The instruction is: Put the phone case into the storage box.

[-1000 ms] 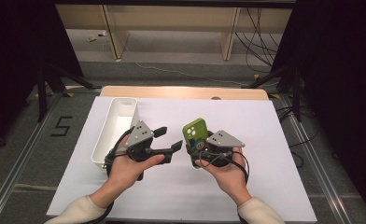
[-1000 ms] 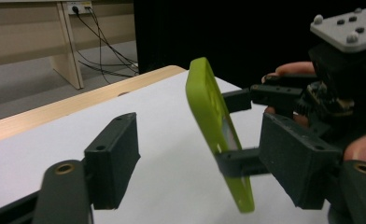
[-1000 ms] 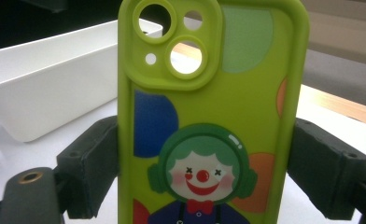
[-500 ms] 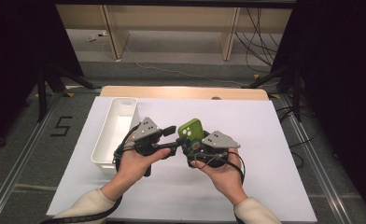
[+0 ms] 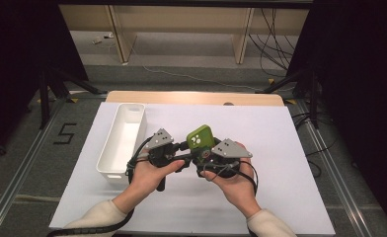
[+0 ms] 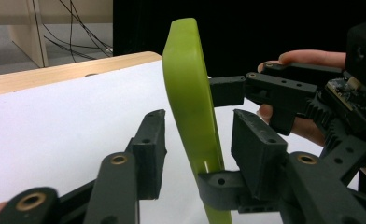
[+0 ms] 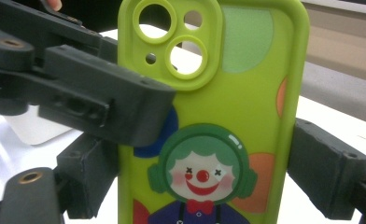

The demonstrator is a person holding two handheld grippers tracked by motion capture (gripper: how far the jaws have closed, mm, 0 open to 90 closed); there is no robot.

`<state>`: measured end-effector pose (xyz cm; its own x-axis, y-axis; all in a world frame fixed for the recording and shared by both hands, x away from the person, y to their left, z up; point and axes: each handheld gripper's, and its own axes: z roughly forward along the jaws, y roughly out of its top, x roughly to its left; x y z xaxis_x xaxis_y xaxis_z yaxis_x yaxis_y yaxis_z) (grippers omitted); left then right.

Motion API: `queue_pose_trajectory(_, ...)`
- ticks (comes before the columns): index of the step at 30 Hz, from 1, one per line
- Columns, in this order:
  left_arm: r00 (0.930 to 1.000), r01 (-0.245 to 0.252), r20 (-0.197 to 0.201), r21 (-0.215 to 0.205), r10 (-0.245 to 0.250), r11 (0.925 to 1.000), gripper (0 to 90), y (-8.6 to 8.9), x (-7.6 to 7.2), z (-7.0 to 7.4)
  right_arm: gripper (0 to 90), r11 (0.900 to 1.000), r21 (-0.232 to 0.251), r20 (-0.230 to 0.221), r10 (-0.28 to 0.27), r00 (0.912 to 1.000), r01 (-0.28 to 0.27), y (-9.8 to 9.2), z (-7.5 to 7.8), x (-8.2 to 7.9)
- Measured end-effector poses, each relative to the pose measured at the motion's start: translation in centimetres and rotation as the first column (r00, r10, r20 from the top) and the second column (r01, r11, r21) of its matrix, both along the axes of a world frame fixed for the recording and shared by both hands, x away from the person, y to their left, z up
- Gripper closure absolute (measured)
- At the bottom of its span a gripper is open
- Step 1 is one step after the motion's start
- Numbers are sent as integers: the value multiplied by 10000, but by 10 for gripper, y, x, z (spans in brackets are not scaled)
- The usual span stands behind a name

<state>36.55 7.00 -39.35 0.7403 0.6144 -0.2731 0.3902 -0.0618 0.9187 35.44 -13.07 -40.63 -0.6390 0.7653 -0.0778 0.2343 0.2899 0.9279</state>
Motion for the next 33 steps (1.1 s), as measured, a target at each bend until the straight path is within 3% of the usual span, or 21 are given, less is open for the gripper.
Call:
queue_pose_trajectory(18,9995,-157,279,-361,168,9992,651,3,4,8,166,9999,3,190,140,9997,-140,6,2,-3)
queue_pose_trajectory(24,9995,-173,263,-499,186,9986,725,3,4,8,166,9997,-137,331,213,9992,-209,9,2,-6)
queue_pose_trajectory(33,9997,51,256,-719,-33,9974,769,4,4,10,158,9995,7,332,321,9989,-322,10,2,-5)
